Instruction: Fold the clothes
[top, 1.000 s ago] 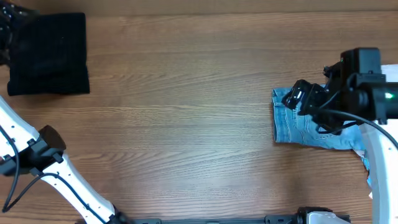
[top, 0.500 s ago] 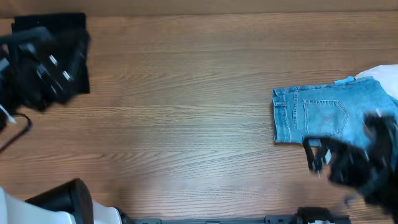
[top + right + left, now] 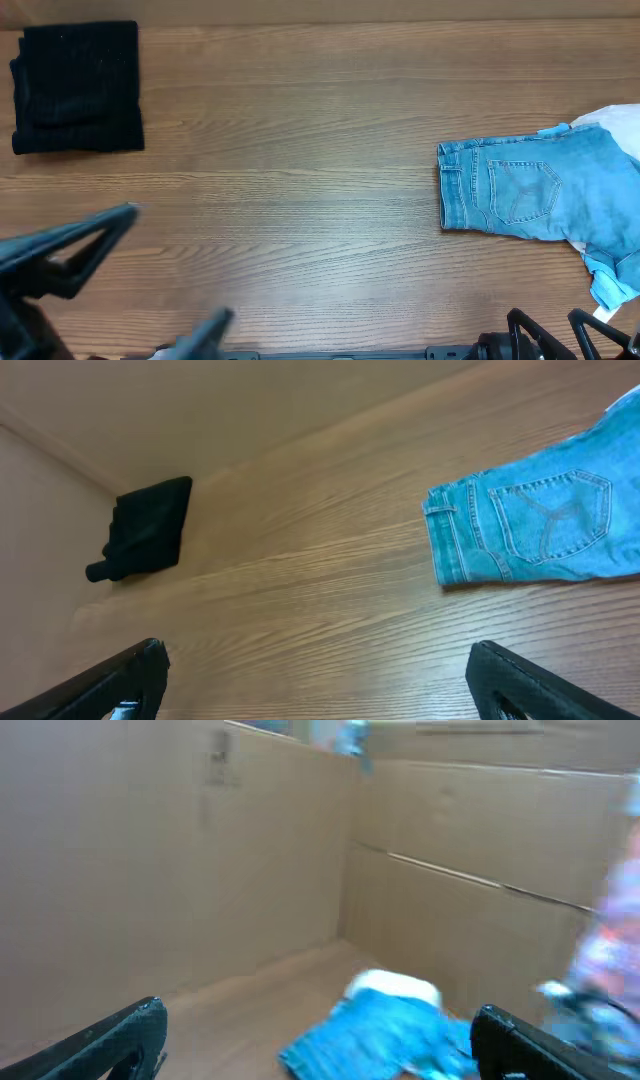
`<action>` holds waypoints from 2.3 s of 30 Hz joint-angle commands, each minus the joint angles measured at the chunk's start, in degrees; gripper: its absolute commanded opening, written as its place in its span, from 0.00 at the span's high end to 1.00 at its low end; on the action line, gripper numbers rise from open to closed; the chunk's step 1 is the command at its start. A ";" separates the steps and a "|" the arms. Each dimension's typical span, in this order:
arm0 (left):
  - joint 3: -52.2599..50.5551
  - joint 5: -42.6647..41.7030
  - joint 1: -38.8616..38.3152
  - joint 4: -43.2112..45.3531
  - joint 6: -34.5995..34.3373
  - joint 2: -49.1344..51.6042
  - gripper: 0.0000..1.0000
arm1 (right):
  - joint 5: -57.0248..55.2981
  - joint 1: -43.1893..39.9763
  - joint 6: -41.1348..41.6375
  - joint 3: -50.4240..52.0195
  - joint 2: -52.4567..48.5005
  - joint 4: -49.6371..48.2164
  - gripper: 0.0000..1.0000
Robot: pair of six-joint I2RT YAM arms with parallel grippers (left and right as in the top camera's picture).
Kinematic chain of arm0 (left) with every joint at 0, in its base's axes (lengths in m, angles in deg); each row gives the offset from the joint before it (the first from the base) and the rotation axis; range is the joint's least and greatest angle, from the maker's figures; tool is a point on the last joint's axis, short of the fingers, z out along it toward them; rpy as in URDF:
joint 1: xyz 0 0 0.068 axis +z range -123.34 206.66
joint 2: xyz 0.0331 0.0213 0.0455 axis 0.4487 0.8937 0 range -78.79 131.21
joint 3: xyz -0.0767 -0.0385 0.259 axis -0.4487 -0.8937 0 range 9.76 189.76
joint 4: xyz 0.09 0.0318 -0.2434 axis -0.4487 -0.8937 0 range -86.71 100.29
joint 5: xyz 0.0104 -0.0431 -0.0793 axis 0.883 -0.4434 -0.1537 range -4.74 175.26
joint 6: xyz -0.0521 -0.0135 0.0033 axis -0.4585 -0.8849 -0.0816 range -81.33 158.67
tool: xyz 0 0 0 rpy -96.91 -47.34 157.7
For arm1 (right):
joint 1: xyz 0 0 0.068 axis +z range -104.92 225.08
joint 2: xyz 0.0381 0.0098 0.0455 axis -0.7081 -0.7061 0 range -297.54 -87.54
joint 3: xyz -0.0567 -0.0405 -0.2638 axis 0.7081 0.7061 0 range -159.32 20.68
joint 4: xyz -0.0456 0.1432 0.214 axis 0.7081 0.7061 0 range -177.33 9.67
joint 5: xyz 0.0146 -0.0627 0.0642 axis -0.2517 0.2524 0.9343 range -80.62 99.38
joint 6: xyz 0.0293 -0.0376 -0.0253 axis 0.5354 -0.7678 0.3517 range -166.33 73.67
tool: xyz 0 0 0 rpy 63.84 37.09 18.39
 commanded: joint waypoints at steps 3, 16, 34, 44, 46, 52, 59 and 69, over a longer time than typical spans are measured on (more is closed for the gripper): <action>-4.96 23.71 -0.37 0.07 1.05 6.43 0.00 | 0.20 -0.17 -0.24 -0.26 -0.42 -0.50 0.00; -22.67 33.77 -0.37 0.31 1.49 20.48 0.00 | 0.22 -0.15 -0.24 -0.26 -0.42 -0.44 0.00; -22.67 34.49 -0.37 2.36 1.44 22.32 0.00 | 0.22 -0.17 -0.24 -0.26 -0.42 -0.44 0.00; -22.69 36.35 -0.85 0.09 3.54 22.29 0.00 | 0.22 -0.15 -0.24 -0.26 -0.42 -0.42 0.00; -22.73 36.26 -4.94 2.05 8.79 21.55 0.00 | 0.22 -0.15 -0.24 -0.26 -0.42 -0.42 0.00; -26.95 38.77 -14.53 9.25 16.52 18.16 0.00 | 0.24 -0.15 -0.24 -0.26 -0.42 -0.42 0.00; -52.24 35.41 -14.51 26.21 17.73 7.89 0.00 | 0.22 -0.17 -0.24 -0.26 -0.42 -0.42 0.00; -116.65 34.97 -7.32 60.28 17.31 -28.15 0.00 | 0.22 -0.15 -0.24 -0.26 -0.42 -0.42 0.00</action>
